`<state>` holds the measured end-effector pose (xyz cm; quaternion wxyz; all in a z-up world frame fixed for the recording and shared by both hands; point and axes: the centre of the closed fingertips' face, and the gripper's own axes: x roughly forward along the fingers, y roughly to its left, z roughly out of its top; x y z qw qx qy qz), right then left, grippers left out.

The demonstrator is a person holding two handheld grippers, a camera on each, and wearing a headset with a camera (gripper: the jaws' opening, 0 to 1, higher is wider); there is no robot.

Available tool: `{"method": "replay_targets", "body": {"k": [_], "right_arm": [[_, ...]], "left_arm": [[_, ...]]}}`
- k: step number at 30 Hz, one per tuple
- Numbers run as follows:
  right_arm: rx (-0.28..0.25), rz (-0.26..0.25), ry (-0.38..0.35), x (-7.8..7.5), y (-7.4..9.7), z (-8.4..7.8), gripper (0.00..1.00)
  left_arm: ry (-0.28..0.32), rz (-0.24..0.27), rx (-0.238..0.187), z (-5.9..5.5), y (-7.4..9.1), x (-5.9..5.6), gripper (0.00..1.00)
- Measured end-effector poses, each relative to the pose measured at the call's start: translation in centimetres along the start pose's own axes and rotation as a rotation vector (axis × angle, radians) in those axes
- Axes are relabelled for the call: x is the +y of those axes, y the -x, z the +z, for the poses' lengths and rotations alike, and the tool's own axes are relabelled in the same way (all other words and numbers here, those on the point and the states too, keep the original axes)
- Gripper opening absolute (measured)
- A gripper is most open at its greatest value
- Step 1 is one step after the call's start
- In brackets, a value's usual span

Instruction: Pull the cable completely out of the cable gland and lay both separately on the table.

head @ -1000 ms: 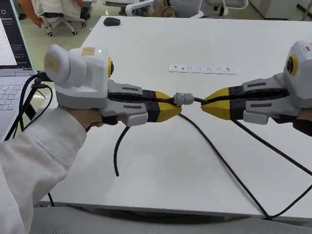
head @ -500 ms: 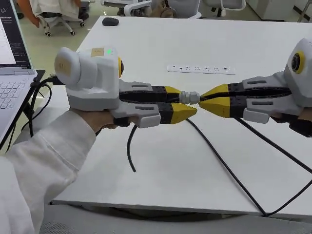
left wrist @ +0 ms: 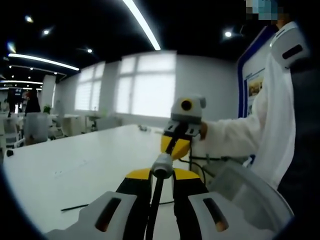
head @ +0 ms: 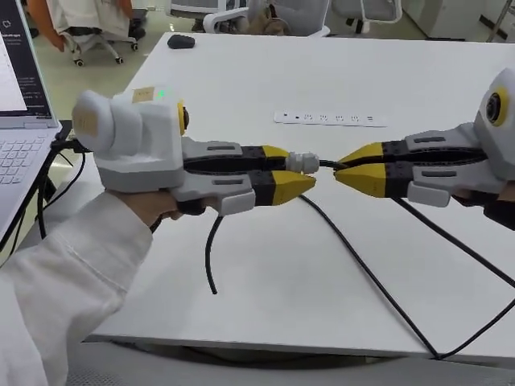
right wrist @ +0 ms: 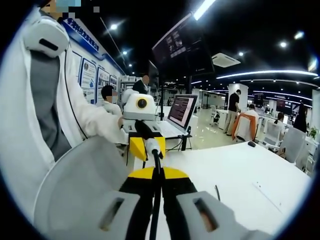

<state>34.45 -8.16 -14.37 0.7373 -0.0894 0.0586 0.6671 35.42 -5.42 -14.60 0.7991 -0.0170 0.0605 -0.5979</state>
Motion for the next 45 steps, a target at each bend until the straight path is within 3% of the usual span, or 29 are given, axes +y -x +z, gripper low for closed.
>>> {"method": "replay_targets", "body": {"k": [12, 24, 26, 30, 33, 34, 36, 38, 39, 42, 45], "right_arm": [[0.042, -0.082, -0.055, -1.6, 3.6, -2.8, 0.03], [0.082, -0.114, -0.055, -1.9, 4.3, -4.3, 0.03], [0.097, -0.123, -0.039, -2.0, 4.0, -4.4, 0.04], [0.094, -0.151, -0.015, -2.6, 2.9, -3.6, 0.27], [0.078, -0.096, 0.011, -1.7, 0.3, -2.5, 0.33], [0.118, -0.043, 0.037, -0.7, -1.0, -2.8, 0.33], [0.158, -0.027, 0.117, -0.5, -2.5, -3.0, 0.31], [0.136, -0.024, 0.115, -0.4, -3.7, -2.2, 0.27], [0.095, -0.011, 0.11, -0.3, -4.3, -1.3, 0.24], [0.055, 0.006, 0.133, -0.3, -4.6, -0.2, 0.08], [0.069, 0.03, 0.124, -0.2, -4.6, -0.5, 0.03]], "left_arm": [[0.025, 0.051, -0.028, 0.1, 2.7, 1.6, 0.16], [0.005, 0.064, -0.025, 0.5, 2.4, 1.8, 0.16], [0.014, 0.068, -0.031, 0.4, 2.4, 1.8, 0.16], [0.027, 0.063, -0.019, -0.1, 2.1, 1.7, 0.16], [0.04, 0.053, -0.023, -0.3, 1.6, 1.5, 0.16], [0.047, 0.048, -0.026, -0.4, 1.4, 1.5, 0.16], [0.046, 0.047, -0.025, -0.4, 1.1, 1.4, 0.16], [0.042, 0.041, -0.019, -0.5, 0.7, 1.2, 0.16], [0.035, 0.036, -0.009, -0.6, 0.6, 1.0, 0.16], [0.028, 0.026, 0.002, -0.8, 0.5, 0.8, 0.16], [0.038, 0.033, -0.018, -0.5, 0.7, 1.1, 0.16]]}}
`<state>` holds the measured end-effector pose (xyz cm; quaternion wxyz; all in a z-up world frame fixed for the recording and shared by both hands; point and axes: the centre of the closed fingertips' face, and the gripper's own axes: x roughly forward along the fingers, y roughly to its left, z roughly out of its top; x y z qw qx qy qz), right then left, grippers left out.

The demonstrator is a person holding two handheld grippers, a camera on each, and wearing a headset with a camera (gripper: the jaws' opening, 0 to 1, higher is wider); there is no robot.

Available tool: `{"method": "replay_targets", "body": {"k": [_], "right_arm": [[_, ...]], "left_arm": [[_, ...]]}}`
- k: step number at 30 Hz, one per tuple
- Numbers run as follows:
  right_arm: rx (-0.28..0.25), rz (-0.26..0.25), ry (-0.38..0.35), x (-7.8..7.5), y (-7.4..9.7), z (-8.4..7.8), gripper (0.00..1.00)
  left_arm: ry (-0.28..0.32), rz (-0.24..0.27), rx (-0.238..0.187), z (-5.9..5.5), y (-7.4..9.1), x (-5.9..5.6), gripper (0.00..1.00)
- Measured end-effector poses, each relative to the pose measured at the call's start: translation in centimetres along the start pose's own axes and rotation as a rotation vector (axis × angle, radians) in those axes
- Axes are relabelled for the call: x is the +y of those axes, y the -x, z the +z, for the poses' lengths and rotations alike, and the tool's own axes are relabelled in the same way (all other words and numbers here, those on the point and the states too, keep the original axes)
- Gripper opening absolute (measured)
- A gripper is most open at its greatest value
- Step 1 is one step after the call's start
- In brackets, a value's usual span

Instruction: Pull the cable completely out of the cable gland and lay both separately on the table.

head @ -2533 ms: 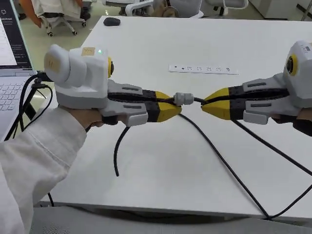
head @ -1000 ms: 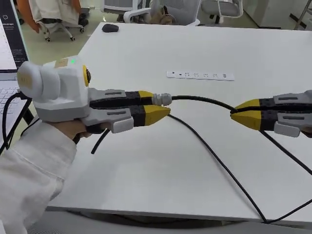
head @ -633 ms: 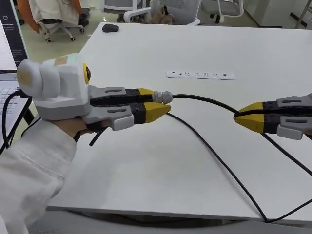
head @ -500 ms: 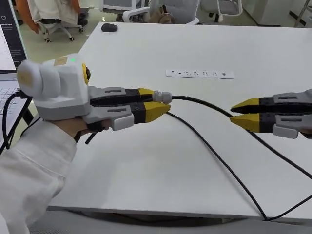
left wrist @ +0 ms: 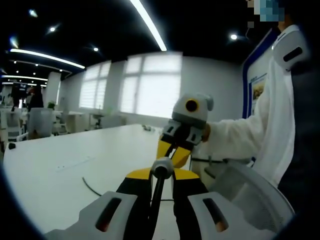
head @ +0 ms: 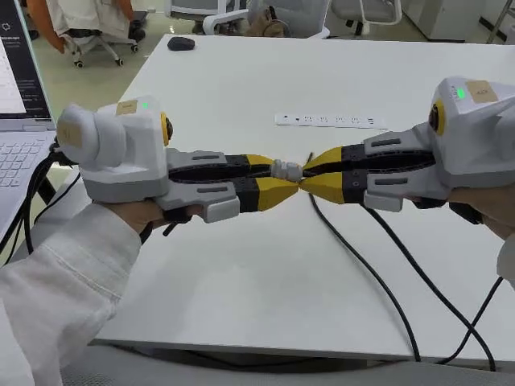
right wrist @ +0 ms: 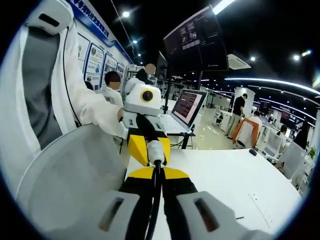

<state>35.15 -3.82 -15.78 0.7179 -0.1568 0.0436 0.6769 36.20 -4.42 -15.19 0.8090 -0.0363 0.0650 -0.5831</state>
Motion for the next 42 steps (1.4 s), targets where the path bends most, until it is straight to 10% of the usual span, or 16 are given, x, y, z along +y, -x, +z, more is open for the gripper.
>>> {"method": "replay_targets", "body": {"k": [22, 42], "right_arm": [[0.007, 0.012, -0.016, 0.2, 0.6, -0.4, 0.02], [0.049, -0.065, -0.055, -1.8, 4.0, -2.6, 0.02]], "left_arm": [[0.035, -0.013, -0.014, 0.0, -0.4, -0.4, 0.17], [0.068, 0.062, -0.022, -0.1, 2.7, 1.8, 0.17]]}}
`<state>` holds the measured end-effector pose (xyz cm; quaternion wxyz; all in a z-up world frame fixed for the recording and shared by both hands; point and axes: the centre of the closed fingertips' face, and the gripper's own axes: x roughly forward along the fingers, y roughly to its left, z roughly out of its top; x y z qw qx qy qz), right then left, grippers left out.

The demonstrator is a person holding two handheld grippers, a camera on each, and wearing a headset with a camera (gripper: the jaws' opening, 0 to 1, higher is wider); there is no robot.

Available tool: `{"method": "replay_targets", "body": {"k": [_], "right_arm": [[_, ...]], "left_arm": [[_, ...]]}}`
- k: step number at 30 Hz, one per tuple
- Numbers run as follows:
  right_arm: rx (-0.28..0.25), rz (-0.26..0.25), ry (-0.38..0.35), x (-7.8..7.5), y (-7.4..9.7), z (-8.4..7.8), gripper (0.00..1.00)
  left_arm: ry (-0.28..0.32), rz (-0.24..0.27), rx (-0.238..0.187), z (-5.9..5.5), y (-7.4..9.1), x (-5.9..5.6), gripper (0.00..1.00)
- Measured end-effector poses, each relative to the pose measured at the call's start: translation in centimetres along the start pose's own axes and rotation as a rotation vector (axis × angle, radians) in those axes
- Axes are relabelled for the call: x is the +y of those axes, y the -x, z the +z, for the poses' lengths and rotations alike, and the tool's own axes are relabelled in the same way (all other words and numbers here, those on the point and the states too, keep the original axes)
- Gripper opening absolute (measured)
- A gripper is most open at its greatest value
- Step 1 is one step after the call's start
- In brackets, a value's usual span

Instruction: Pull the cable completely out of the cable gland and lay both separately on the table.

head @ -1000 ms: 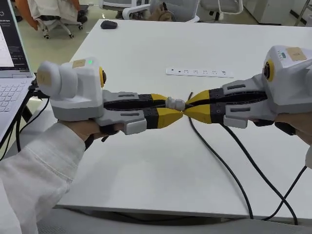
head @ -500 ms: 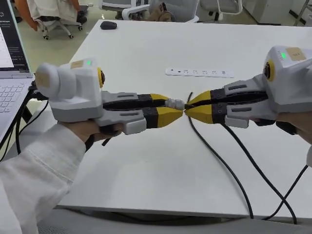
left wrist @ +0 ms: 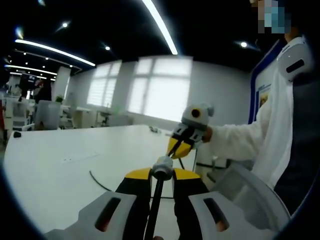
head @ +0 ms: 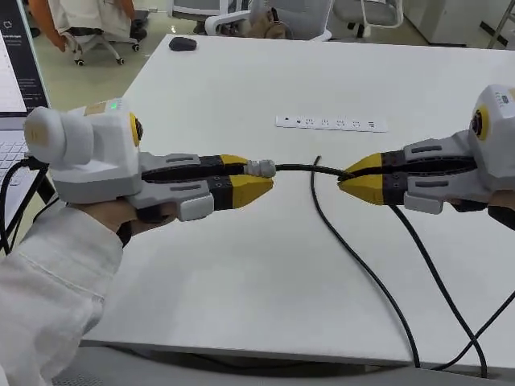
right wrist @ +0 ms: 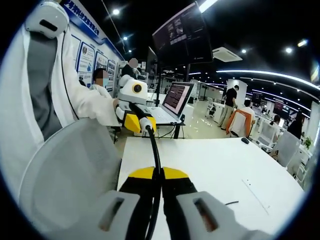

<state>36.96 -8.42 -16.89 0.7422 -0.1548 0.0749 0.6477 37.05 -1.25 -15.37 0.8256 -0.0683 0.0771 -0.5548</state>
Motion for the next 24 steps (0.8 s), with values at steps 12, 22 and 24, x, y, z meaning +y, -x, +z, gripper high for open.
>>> {"method": "replay_targets", "body": {"k": [12, 22, 24], "right_arm": [[0.023, 0.0, 0.014, 0.1, -0.5, 0.0, 0.12], [0.012, 0.08, 0.071, 1.7, -3.9, 1.9, 0.18], [0.016, 0.093, 0.075, 1.9, -4.2, 1.9, 0.16]], "left_arm": [[0.001, -0.006, 0.006, -0.1, -0.5, 0.0, 0.17], [0.012, -0.007, 0.022, -0.7, -1.2, -0.4, 0.17], [0.012, -0.01, 0.023, -0.8, -1.3, -0.5, 0.17]]}}
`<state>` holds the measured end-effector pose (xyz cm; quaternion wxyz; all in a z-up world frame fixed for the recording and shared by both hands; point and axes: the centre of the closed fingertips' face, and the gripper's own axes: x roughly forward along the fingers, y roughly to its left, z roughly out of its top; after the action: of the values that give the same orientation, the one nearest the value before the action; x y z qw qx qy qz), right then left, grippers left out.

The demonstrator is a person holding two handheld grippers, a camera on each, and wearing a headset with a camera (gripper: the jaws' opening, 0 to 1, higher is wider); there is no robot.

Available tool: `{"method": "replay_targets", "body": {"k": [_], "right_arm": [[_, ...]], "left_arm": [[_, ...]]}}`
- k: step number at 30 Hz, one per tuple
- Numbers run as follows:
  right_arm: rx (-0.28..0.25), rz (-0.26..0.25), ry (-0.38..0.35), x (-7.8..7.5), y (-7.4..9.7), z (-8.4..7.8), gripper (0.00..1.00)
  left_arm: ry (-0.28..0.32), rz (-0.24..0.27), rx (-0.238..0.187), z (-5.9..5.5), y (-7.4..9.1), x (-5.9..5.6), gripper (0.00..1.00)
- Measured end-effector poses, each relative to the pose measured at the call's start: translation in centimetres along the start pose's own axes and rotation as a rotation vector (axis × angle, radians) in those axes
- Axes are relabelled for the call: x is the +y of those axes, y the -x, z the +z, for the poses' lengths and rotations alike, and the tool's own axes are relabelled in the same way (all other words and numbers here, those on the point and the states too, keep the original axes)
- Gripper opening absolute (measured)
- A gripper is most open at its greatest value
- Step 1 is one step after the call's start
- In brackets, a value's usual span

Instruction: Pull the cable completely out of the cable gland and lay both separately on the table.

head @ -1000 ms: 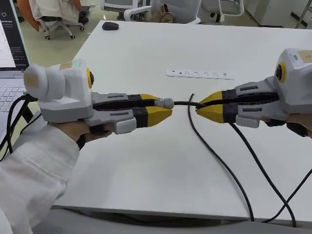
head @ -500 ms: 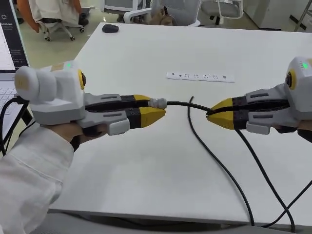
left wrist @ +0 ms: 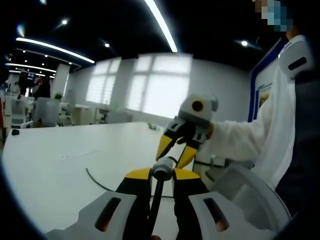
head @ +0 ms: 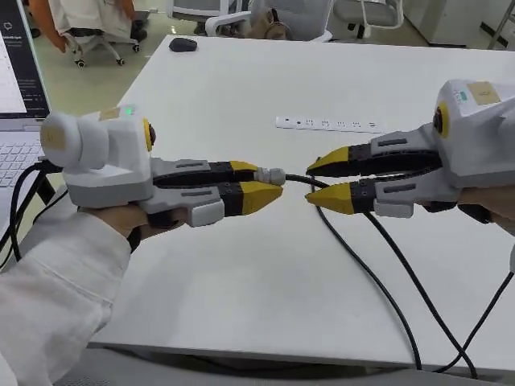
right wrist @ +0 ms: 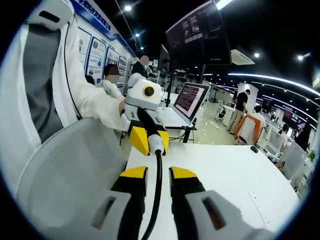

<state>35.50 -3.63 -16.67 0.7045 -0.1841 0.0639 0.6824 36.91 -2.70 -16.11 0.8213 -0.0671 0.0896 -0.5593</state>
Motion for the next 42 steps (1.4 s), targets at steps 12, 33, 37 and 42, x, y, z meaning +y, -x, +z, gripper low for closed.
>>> {"method": "replay_targets", "body": {"k": [12, 33, 37, 42], "right_arm": [[0.03, 0.022, -0.003, 0.2, -0.3, -0.9, 0.03], [0.059, -0.011, -0.017, -0.7, 0.5, -2.4, 0.02], [0.056, -0.04, -0.035, -1.3, 1.4, -2.8, 0.02], [0.058, -0.072, -0.062, -2.1, 2.5, -3.7, 0.02]], "left_arm": [[-0.007, -0.019, 0.002, -0.2, -0.4, -0.5, 0.17], [0.02, -0.008, -0.027, 0.2, 0.8, 0.4, 0.17], [0.014, 0.01, -0.032, 0.4, 1.5, 0.8, 0.17], [0.012, 0.034, -0.041, 0.6, 2.3, 1.5, 0.17]]}}
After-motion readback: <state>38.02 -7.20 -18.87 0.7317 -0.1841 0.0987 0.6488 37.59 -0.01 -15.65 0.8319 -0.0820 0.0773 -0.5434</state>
